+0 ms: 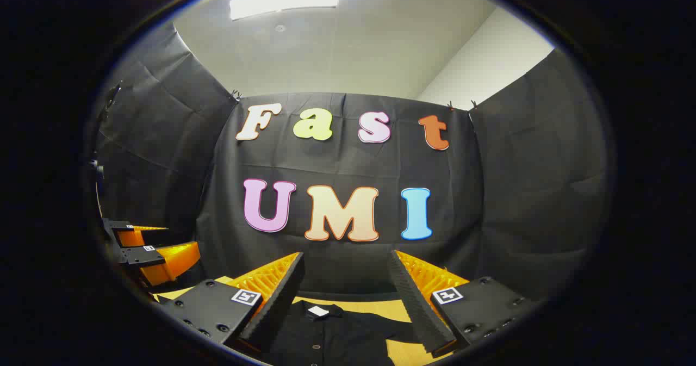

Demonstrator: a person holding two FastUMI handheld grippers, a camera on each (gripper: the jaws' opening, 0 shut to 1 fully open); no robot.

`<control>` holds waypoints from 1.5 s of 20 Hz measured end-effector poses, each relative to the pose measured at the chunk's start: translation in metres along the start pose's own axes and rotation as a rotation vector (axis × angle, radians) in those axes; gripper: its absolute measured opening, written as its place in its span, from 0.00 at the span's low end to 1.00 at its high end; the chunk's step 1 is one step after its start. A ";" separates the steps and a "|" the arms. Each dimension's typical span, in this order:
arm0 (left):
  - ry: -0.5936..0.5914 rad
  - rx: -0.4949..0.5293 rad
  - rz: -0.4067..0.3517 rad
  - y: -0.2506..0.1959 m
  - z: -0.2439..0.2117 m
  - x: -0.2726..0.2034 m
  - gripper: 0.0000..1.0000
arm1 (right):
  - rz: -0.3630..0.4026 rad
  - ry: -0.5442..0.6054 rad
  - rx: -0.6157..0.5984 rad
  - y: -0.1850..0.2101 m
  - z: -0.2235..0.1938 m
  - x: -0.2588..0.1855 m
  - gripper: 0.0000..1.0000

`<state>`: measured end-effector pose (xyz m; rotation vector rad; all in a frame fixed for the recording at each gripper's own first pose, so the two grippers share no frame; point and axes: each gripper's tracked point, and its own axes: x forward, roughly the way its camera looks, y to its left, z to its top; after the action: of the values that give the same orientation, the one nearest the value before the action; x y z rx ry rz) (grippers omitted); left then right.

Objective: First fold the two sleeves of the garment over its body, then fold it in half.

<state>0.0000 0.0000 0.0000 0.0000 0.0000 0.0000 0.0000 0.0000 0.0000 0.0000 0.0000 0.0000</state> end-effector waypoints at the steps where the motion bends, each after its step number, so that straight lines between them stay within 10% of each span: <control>1: 0.006 -0.003 0.001 -0.003 -0.003 0.000 0.93 | 0.005 0.012 0.009 -0.001 -0.005 0.002 0.99; 18: 0.080 0.002 0.004 -0.016 -0.025 0.021 0.93 | 0.039 0.080 0.011 -0.010 -0.030 0.038 0.98; 30: 0.107 0.019 -0.008 -0.022 -0.033 0.013 0.93 | -0.067 0.341 0.113 -0.057 -0.108 0.038 0.98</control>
<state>0.0131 -0.0221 -0.0333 0.0190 0.1073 -0.0077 0.0376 -0.0573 -0.1085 0.1135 0.3414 -0.0666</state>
